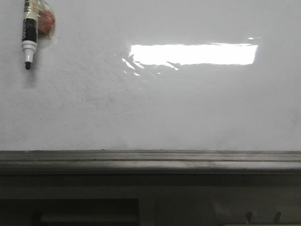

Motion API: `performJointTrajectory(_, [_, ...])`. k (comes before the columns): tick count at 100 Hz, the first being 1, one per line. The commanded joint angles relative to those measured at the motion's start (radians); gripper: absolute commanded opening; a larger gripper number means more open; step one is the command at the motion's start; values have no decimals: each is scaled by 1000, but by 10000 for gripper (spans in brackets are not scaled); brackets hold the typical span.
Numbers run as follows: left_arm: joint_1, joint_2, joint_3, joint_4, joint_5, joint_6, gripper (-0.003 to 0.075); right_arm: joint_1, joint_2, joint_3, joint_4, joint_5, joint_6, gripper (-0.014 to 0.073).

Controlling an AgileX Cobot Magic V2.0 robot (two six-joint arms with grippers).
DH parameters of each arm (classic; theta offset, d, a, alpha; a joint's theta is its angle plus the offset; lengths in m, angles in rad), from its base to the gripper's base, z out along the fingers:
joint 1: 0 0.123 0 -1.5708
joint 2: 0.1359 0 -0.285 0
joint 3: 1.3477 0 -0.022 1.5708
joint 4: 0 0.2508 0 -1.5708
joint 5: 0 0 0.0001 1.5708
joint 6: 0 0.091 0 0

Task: Write number 6 on whiteboard

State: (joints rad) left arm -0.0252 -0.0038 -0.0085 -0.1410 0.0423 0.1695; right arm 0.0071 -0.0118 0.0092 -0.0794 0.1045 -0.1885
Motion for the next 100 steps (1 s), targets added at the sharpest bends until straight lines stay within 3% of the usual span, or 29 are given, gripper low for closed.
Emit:
performJointTrajectory(1, [-5, -31, 48, -10, -66, -6, -20, -4, -16, 22, -9, -82, -5, -67])
performJointTrajectory(100, [-5, -31, 48, -24, -66, -6, -20, -4, -16, 22, 5, -111, -5, -67])
